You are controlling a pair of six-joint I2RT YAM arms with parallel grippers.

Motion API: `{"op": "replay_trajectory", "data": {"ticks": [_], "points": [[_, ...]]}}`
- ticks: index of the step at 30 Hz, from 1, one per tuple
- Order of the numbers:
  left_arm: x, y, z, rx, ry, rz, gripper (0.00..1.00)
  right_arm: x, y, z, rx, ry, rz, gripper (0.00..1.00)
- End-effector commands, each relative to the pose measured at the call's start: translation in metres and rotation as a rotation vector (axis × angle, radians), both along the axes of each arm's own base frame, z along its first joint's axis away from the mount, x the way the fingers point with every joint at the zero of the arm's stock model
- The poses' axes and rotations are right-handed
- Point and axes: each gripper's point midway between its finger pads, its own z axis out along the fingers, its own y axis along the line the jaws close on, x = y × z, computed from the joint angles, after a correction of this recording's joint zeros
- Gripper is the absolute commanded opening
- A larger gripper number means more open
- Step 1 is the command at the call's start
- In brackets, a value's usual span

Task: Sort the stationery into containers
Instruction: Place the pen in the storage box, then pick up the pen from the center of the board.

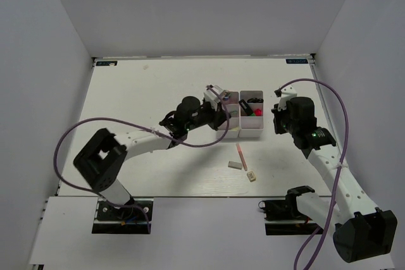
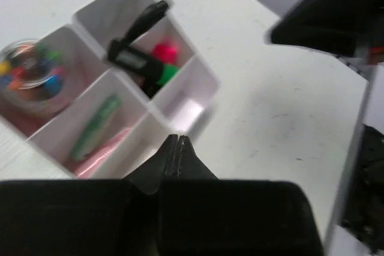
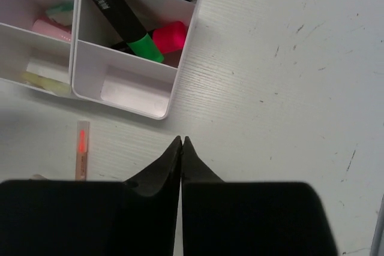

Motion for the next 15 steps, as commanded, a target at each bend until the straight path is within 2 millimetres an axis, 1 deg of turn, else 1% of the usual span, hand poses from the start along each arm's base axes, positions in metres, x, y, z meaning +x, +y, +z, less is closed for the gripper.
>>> {"op": "replay_trajectory", "data": {"ticks": [1,2,3,4,5,6,8,9,10,11,12,13,14,15], "points": [[-0.044,0.000,0.024,0.182,0.076,0.065,0.00,0.005,-0.006,0.002,-0.001,-0.016,-0.047,0.00],[-0.060,-0.003,0.019,0.234,0.161,0.077,0.00,0.007,-0.005,0.004,-0.002,-0.009,-0.047,0.09],[-0.053,0.011,0.017,0.305,0.196,0.197,0.03,0.005,-0.004,0.002,-0.003,0.008,-0.040,0.35],[-0.066,0.002,0.002,0.331,0.275,0.225,0.14,0.006,-0.004,0.002,-0.004,0.026,-0.043,0.54],[-0.069,0.010,0.002,0.353,0.363,0.322,0.27,0.006,-0.004,0.002,0.001,0.034,-0.050,0.65],[-0.075,0.006,-0.010,0.356,0.427,0.364,0.47,0.006,-0.007,0.000,-0.005,0.048,-0.070,0.65],[-0.074,0.007,-0.026,0.362,0.513,0.468,0.58,0.008,-0.009,0.004,0.001,0.036,-0.096,0.50],[-0.079,0.002,-0.029,0.339,0.560,0.501,0.58,0.008,-0.012,0.005,0.001,0.031,-0.115,0.45],[-0.077,0.002,-0.037,0.344,0.581,0.537,0.58,0.007,-0.013,0.006,0.000,0.025,-0.125,0.42],[-0.078,0.003,-0.040,0.341,0.653,0.608,0.58,0.007,-0.015,0.005,-0.003,0.027,-0.129,0.40],[-0.074,0.008,-0.041,0.349,0.646,0.675,0.59,0.009,-0.019,0.010,-0.007,0.006,-0.150,0.40],[-0.075,0.012,-0.051,0.413,0.665,0.726,0.59,0.009,-0.024,0.013,-0.016,-0.006,-0.169,0.40],[-0.073,0.004,-0.041,0.364,0.699,0.771,0.59,0.011,-0.027,0.015,-0.022,-0.015,-0.185,0.44],[-0.077,0.015,-0.049,0.422,0.714,0.812,0.61,0.012,-0.034,0.016,-0.043,-0.022,-0.217,0.47]]}}
